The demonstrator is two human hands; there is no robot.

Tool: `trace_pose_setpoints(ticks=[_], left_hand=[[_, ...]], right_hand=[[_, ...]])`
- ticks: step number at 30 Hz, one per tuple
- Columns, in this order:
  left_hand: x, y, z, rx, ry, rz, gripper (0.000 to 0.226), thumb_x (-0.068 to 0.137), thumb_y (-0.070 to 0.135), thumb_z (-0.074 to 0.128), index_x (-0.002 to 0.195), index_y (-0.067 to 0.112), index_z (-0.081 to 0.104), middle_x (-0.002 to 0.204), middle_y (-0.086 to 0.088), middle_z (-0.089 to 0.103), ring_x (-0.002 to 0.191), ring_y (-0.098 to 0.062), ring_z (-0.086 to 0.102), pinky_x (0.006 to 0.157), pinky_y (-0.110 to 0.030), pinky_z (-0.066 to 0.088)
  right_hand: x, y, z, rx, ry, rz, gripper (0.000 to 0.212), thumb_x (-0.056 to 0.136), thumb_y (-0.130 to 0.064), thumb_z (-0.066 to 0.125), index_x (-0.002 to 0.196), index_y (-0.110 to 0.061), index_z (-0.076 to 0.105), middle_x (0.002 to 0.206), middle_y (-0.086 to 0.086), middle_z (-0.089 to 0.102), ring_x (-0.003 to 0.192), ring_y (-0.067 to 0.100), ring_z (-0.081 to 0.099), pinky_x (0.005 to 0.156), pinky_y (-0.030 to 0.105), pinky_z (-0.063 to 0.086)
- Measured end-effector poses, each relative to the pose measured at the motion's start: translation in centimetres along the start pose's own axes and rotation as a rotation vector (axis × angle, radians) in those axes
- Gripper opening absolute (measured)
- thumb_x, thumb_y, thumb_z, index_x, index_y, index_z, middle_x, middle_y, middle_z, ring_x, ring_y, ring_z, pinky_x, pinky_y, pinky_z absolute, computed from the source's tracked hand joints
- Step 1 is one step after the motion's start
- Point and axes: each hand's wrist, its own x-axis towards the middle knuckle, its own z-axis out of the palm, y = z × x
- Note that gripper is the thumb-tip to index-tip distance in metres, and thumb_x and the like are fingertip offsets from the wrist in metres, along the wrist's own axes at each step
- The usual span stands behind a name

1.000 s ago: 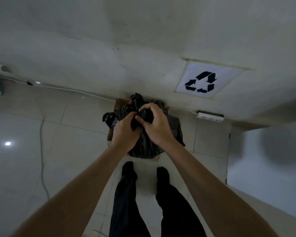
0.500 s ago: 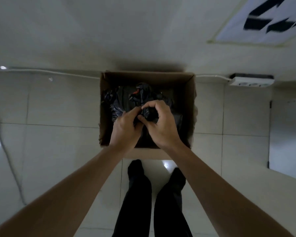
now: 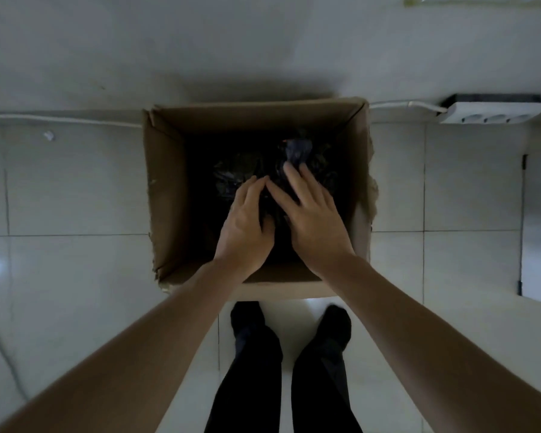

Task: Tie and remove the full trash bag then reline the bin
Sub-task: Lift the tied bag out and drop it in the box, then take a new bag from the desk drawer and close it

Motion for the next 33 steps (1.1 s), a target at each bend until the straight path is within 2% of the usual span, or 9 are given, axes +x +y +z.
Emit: trace_pose_setpoints(ticks=[3, 6, 11, 14, 16, 20, 23, 25, 33], left_hand=[[-0.3, -0.1, 0.0, 0.138, -0.041, 0.012, 0.059, 0.097, 0.013, 0.05, 0.151, 0.027, 0.03, 0.16, 0.004, 0.023, 0.147, -0.013, 0.024, 0.115, -0.027, 0.031], [-0.3, -0.3, -0.3, 0.219, -0.185, -0.039, 0.059, 0.098, 0.019, 0.05, 0.153, 0.026, 0.029, 0.161, 0.004, 0.022, 0.147, -0.016, 0.026, 0.115, -0.032, 0.032], [-1.7, 1.3, -1.1, 0.233, -0.239, -0.109, 0.05, 0.098, 0.022, 0.051, 0.147, 0.023, 0.04, 0.154, 0.003, 0.034, 0.14, -0.019, 0.038, 0.111, -0.033, 0.038], [-3.2, 4.2, -2.0, 0.145, -0.217, -0.131, 0.036, 0.098, 0.021, 0.051, 0.134, 0.024, 0.054, 0.136, 0.004, 0.051, 0.11, -0.014, 0.056, 0.088, -0.025, 0.047], [-4.3, 6.7, -2.9, 0.1, -0.205, -0.127, 0.03, 0.098, 0.02, 0.051, 0.126, 0.025, 0.06, 0.125, 0.006, 0.06, 0.093, -0.008, 0.057, 0.075, -0.016, 0.043], [-7.8, 13.2, -5.5, 0.021, -0.157, -0.139, 0.022, 0.1, 0.025, 0.05, 0.113, 0.03, 0.067, 0.107, 0.011, 0.069, 0.1, -0.008, 0.063, 0.082, -0.025, 0.052], [-11.4, 18.8, -8.2, -0.012, -0.117, -0.119, 0.019, 0.099, 0.027, 0.05, 0.107, 0.035, 0.066, 0.102, 0.015, 0.068, 0.096, -0.003, 0.063, 0.076, -0.019, 0.05], [-14.4, 22.3, -10.1, -0.051, -0.081, -0.101, 0.019, 0.098, 0.027, 0.051, 0.105, 0.036, 0.066, 0.102, 0.016, 0.068, 0.096, -0.001, 0.063, 0.079, -0.02, 0.051], [-26.1, 34.5, -15.1, -0.133, -0.043, 0.086, 0.016, 0.099, 0.025, 0.055, 0.104, 0.031, 0.069, 0.098, 0.017, 0.069, 0.093, 0.003, 0.063, 0.082, -0.017, 0.051]], right_hand=[[-0.3, 1.2, 1.1, -0.078, -0.312, 0.212, 0.082, 0.095, -0.019, 0.053, 0.158, -0.031, 0.003, 0.166, 0.009, 0.007, 0.151, 0.033, 0.012, 0.118, 0.051, 0.026], [-0.1, 1.5, 0.9, -0.025, -0.419, 0.326, 0.092, 0.093, -0.021, 0.057, 0.157, -0.029, -0.009, 0.166, 0.012, 0.001, 0.148, 0.035, 0.017, 0.116, 0.05, 0.029], [-0.5, 0.6, -1.8, 0.145, -0.369, 0.269, 0.077, 0.097, -0.021, 0.051, 0.159, -0.028, 0.006, 0.166, 0.01, 0.002, 0.15, 0.031, 0.014, 0.116, 0.052, 0.028], [-1.8, 0.1, -4.9, 0.184, -0.366, 0.258, 0.067, 0.097, -0.021, 0.05, 0.156, -0.024, 0.019, 0.165, 0.009, 0.011, 0.148, 0.03, 0.022, 0.112, 0.051, 0.034], [-2.9, -0.5, -7.6, 0.217, -0.369, 0.26, 0.057, 0.099, -0.024, 0.048, 0.153, -0.022, 0.029, 0.161, 0.008, 0.022, 0.142, 0.031, 0.033, 0.109, 0.051, 0.038], [-6.2, -1.9, -14.6, 0.327, -0.344, 0.285, 0.043, 0.1, -0.025, 0.049, 0.142, -0.017, 0.045, 0.146, 0.006, 0.043, 0.127, 0.029, 0.049, 0.102, 0.045, 0.044], [-9.9, -3.3, -20.7, 0.405, -0.273, 0.336, 0.037, 0.1, -0.026, 0.05, 0.136, -0.017, 0.052, 0.14, 0.005, 0.051, 0.123, 0.026, 0.053, 0.102, 0.043, 0.045], [-12.7, -4.4, -24.8, 0.45, -0.222, 0.372, 0.034, 0.1, -0.027, 0.051, 0.133, -0.018, 0.055, 0.135, 0.004, 0.056, 0.12, 0.024, 0.055, 0.1, 0.041, 0.047], [-23.2, -9.4, -39.3, 0.64, 0.121, 0.426, 0.021, 0.099, -0.021, 0.054, 0.114, -0.013, 0.066, 0.114, 0.006, 0.069, 0.106, 0.023, 0.063, 0.088, 0.03, 0.05]])
